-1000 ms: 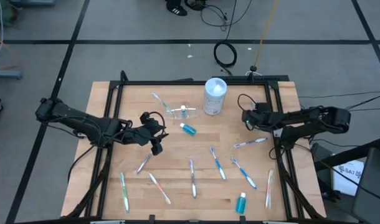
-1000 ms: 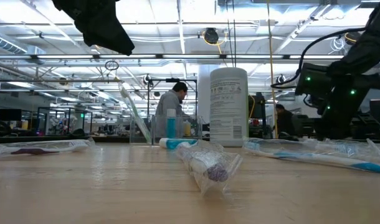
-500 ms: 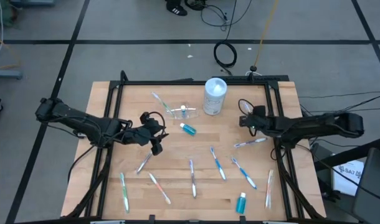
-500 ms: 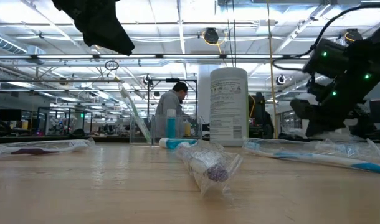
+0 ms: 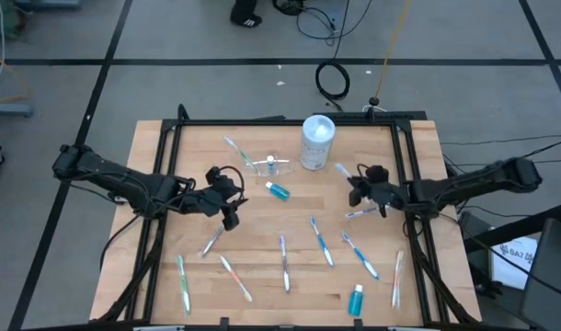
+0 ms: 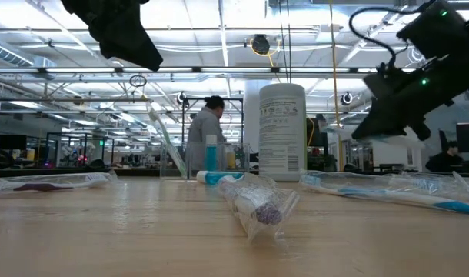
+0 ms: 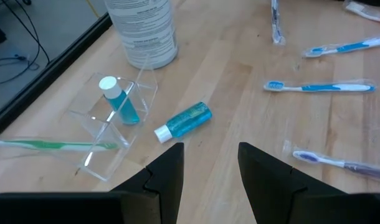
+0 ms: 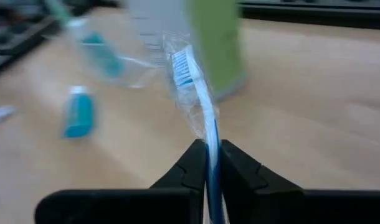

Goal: Pick & Place toothbrushing station
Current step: Put the top blue toothbrush in the right compartment of the transparent organizer

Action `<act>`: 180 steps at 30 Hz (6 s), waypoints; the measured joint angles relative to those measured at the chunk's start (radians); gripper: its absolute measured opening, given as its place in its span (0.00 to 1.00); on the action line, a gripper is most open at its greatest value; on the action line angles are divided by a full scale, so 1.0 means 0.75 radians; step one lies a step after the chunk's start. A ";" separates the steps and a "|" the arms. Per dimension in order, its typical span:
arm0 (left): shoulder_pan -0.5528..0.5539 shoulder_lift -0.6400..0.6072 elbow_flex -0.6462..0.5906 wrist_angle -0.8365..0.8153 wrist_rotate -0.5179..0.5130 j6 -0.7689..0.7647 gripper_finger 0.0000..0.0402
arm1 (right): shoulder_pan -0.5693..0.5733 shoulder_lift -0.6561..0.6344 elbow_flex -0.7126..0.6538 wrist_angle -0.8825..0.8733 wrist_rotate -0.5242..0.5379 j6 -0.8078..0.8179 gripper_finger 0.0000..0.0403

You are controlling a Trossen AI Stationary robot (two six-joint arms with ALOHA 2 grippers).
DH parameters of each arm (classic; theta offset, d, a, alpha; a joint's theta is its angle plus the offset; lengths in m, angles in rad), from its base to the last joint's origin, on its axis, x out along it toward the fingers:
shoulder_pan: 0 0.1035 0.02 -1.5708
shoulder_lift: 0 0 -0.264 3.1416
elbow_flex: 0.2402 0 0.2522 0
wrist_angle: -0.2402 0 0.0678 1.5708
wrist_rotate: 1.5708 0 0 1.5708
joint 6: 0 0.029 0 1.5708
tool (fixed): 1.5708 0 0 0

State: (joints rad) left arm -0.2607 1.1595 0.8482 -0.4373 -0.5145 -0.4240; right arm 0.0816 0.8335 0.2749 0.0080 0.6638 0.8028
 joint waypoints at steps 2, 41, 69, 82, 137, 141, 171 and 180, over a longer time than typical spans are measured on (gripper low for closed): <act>-0.005 0.000 0.000 -0.004 0.000 -0.016 0.40 | 0.067 0.020 0.000 0.117 -0.019 -0.058 0.05; 0.052 -0.003 0.000 0.133 -0.014 0.099 0.40 | -0.059 1.527 0.939 1.924 -0.046 -1.336 0.05; 0.050 -0.059 0.001 0.127 -0.027 0.148 0.40 | -0.316 1.748 1.105 1.937 -0.046 -1.432 0.06; 0.050 -0.058 0.001 0.121 -0.026 0.144 0.40 | -0.302 1.740 1.102 1.918 0.051 -1.575 0.05; 0.048 -0.058 0.001 0.088 -0.019 0.105 0.40 | -0.362 1.733 0.872 2.080 0.786 -1.834 0.06; 0.048 -0.058 0.001 0.089 -0.019 0.105 0.40 | -0.323 1.712 0.872 2.079 0.740 -1.817 0.06; 0.054 -0.058 0.000 0.180 -0.049 0.174 0.40 | -0.417 1.636 1.009 1.846 -0.089 -1.087 0.06; 0.057 -0.058 0.000 0.314 -0.048 0.262 0.40 | -0.416 1.635 1.009 1.808 -0.090 -1.029 0.06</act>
State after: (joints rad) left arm -0.2176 1.1160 0.8482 -0.2015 -0.5506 -0.2272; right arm -0.2302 2.0601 1.0313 1.3637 0.5964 0.0308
